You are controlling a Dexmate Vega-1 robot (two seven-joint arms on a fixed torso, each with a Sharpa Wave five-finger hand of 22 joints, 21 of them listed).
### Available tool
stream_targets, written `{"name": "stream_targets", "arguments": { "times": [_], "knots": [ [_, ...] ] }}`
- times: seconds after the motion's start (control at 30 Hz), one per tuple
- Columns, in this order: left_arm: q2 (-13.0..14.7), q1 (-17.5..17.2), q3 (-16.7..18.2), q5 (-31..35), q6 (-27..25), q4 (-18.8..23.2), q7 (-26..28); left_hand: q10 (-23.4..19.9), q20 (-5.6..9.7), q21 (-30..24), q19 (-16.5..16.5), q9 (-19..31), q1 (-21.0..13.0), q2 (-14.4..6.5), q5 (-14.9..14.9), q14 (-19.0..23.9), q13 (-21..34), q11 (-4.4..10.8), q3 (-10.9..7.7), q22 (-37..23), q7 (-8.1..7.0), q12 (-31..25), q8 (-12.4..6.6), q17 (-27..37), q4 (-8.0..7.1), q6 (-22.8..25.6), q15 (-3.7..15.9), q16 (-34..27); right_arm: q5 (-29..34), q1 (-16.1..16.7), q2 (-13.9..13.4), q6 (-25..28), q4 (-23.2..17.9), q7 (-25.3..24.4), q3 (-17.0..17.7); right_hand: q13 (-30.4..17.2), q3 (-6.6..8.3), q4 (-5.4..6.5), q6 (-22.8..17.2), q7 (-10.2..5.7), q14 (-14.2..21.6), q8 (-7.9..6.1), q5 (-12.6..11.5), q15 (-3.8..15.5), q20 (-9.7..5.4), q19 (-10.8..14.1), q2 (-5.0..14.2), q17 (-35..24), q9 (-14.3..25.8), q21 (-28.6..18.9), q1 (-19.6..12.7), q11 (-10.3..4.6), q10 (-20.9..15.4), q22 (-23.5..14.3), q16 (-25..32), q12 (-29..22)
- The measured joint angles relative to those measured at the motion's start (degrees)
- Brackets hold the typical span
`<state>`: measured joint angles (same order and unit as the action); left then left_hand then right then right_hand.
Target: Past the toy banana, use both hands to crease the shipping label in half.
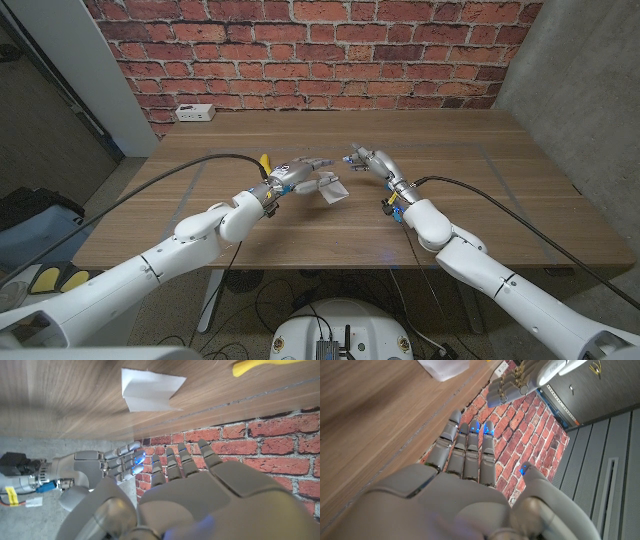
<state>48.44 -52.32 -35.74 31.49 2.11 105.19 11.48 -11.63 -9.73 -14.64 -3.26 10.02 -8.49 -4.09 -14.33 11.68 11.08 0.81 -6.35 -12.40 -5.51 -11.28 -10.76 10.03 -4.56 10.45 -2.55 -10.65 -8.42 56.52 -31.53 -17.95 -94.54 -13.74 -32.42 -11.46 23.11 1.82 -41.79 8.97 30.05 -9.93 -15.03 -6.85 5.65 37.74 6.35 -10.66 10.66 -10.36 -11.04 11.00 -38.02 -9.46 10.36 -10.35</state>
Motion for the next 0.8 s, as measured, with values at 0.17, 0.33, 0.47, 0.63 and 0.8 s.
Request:
{"name": "stream_targets", "arguments": {
  "times": [0.17,0.33,0.47,0.63,0.8],
  "knots": [
    [-0.71,-0.81,1.34,-3.50,3.89,-1.41,2.21,0.00,0.00,0.00,0.00,0.00,-0.59,0.14,0.39,-0.41,0.00,0.00,-0.10,0.00,0.09,0.00,0.00,0.26,0.38,0.09,0.41,0.00,-2.24,1.21,2.03,-5.48,2.18,-0.51,1.44,0.00,0.00,0.00,1.09,-0.48,-0.51,0.00,0.22,0.10,-0.11,-0.49,-0.31,0.00,0.00,0.00,-0.30,-0.05,0.81,0.00,0.00,0.00],
    [-1.53,-1.54,2.72,-7.79,8.08,-3.08,3.26,0.02,0.00,0.00,0.00,0.00,-0.79,0.33,0.39,-0.99,0.00,-0.43,-0.10,0.00,0.09,0.00,0.00,0.26,0.38,0.09,0.98,0.00,-4.17,2.43,3.43,-9.23,3.52,-0.47,2.89,0.00,0.00,0.00,1.80,-0.58,-0.59,0.00,0.21,0.18,0.09,-0.70,-0.31,0.00,0.01,0.00,-0.30,-0.13,1.33,0.00,0.00,0.00],
    [-2.13,-2.02,3.63,-10.85,10.91,-4.21,3.44,0.02,0.01,0.00,0.00,-0.01,-0.89,0.44,0.39,-1.02,-0.01,-0.43,-0.10,0.00,0.09,0.00,0.00,0.26,0.38,0.09,1.02,0.00,-4.96,3.24,3.91,-10.52,3.70,-0.39,3.71,0.00,0.00,0.00,2.27,-0.73,-1.27,0.00,0.42,0.05,0.01,-1.24,-0.56,-0.01,0.01,0.00,-0.05,-0.33,1.68,0.00,0.00,0.00],
    [-3.16,-2.77,4.88,-15.62,15.03,-6.01,3.17,0.44,0.01,0.00,0.00,-0.01,-0.92,0.41,0.39,-1.39,0.11,-0.84,-0.10,0.01,0.09,0.00,0.00,0.26,0.37,0.08,1.11,0.00,-6.00,4.29,4.43,-12.05,3.80,-0.28,4.84,-0.01,0.17,-0.17,2.85,-1.01,-1.56,0.00,0.42,0.33,0.10,-1.33,-0.85,-0.01,0.01,0.00,-0.21,-0.25,2.44,0.00,0.00,0.00],
    [-3.81,-3.35,5.72,-19.43,18.38,-7.22,2.43,0.85,0.01,0.00,0.00,-0.01,-1.20,0.14,0.71,-2.17,0.27,-0.82,-0.34,0.01,-0.12,0.00,0.00,0.25,0.61,-0.56,0.92,0.28,-6.54,4.98,4.86,-12.81,4.04,-0.19,5.67,-0.01,0.23,-0.71,3.64,-1.19,-2.26,0.00,0.42,0.41,0.09,-1.94,-1.08,-0.01,0.01,0.00,-0.45,-0.63,3.28,0.00,0.00,0.00]
  ]
}}
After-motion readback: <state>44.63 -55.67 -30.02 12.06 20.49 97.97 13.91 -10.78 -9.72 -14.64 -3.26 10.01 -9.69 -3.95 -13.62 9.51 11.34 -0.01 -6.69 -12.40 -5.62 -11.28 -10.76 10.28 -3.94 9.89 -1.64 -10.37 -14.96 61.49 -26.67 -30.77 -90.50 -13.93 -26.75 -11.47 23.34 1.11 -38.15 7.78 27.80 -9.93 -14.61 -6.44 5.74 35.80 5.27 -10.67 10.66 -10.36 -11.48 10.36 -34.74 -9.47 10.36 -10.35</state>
